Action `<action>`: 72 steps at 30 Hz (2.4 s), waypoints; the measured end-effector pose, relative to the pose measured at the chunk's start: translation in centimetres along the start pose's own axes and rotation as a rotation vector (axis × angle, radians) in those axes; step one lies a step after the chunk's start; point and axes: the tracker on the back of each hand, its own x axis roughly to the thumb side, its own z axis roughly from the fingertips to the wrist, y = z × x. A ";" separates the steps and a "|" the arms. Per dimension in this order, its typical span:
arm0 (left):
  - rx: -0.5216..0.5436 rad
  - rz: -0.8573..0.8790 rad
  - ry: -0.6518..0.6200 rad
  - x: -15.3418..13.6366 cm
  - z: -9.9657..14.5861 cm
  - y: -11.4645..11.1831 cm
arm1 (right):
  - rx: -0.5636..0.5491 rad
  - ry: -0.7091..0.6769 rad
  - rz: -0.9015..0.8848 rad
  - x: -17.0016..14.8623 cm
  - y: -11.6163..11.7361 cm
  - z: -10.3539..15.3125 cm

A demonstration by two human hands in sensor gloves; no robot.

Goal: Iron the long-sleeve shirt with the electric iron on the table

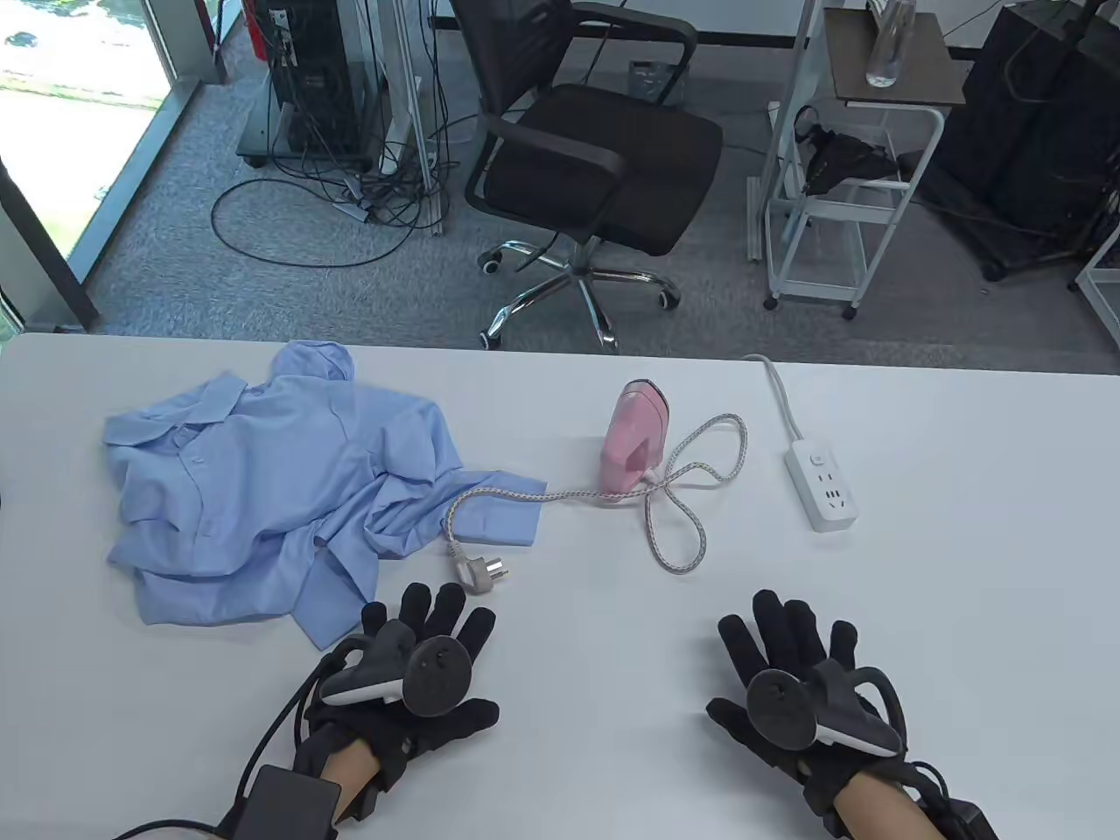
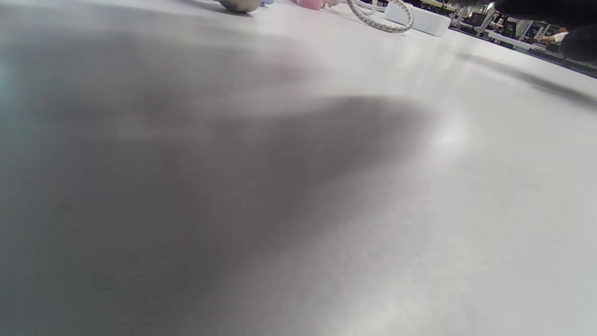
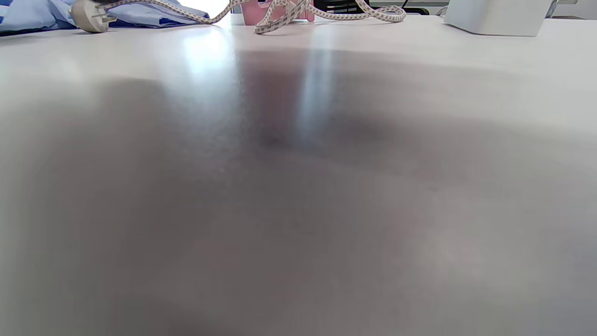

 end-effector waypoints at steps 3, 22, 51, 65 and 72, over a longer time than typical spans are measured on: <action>-0.004 -0.015 -0.004 0.2 -0.1 0.0 | 0.017 0.002 0.003 -0.1 0.3 -0.1; 0.115 -0.053 0.102 -2.1 2.6 2.6 | -0.119 -0.195 0.208 9.5 -10.0 -5.4; 0.074 0.003 0.197 -4.1 2.9 2.9 | 0.108 -0.216 0.722 22.1 -5.7 -19.4; 0.038 0.011 0.202 -3.9 3.0 2.8 | 0.108 -0.252 0.771 21.6 -6.7 -18.3; 0.032 0.003 0.193 -3.7 2.9 2.8 | 0.086 -0.339 0.360 20.4 -6.8 -16.9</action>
